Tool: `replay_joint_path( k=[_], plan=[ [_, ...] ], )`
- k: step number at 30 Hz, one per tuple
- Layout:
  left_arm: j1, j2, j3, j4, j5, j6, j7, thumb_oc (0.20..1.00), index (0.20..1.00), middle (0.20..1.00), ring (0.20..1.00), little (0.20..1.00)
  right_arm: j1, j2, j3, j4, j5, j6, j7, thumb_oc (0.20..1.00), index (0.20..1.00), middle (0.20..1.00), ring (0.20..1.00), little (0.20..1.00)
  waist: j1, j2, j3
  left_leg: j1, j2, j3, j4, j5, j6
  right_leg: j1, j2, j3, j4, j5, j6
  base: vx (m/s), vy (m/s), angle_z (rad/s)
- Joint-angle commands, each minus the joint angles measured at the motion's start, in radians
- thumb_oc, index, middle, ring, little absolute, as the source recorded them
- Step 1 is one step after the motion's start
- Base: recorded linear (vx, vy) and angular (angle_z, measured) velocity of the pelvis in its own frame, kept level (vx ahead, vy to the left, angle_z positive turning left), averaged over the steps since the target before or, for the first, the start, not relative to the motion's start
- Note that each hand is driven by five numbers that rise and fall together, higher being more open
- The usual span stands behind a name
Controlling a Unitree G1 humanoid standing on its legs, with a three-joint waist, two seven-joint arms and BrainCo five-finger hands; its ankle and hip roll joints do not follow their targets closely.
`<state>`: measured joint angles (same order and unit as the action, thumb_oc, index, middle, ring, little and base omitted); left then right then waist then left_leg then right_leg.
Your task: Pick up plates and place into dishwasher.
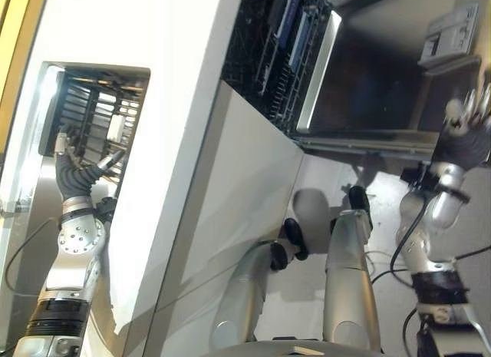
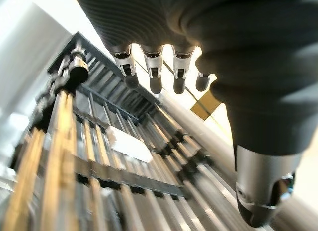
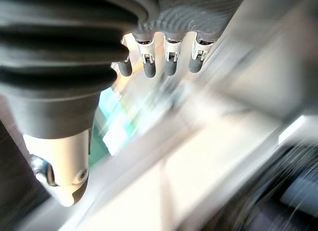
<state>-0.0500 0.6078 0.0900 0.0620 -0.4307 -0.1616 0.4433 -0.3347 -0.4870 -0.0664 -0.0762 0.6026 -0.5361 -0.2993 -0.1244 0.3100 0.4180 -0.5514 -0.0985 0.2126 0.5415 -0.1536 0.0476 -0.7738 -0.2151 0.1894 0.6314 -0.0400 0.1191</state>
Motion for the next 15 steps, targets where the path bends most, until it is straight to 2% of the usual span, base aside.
replay_joint_path(
  k=[1,8,15],
  plan=[
    [-0.035,-0.049,-0.004,-0.076,-0.049,-0.054,-0.022,1.000,1.000,1.000,1.000,1.000,-0.094,-0.033,0.020,-0.103,0.020,0.034,0.062,1.000,1.000,1.000,1.000,1.000,-0.036,0.034,0.082,0.093,0.004,-0.081,-0.038,0.027,-0.049,0.142,0.027,-0.063,-0.037,-0.063,-0.074,0.07,-0.002,0.12],
    [-0.048,-0.067,-0.032,-0.075,-0.026,-0.025,-0.017,1.000,1.000,1.000,1.000,1.000,-0.080,0.002,0.082,-0.090,0.010,0.096,0.089,1.000,1.000,1.000,1.000,1.000,0.010,0.000,0.035,0.166,-0.007,-0.123,-0.103,0.056,-0.051,0.252,0.003,-0.098,-0.127,-0.039,-0.070,0.07,0.013,0.19],
    [-0.042,-0.072,-0.031,-0.085,-0.001,-0.007,-0.015,1.000,1.000,1.000,1.000,1.000,-0.075,0.037,0.118,-0.084,-0.018,0.104,0.079,1.000,1.000,1.000,1.000,1.000,0.061,-0.031,-0.013,0.217,-0.015,-0.152,-0.187,0.099,-0.049,0.339,-0.016,-0.144,-0.225,-0.001,-0.064,0.05,0.007,0.22]
  ],
)
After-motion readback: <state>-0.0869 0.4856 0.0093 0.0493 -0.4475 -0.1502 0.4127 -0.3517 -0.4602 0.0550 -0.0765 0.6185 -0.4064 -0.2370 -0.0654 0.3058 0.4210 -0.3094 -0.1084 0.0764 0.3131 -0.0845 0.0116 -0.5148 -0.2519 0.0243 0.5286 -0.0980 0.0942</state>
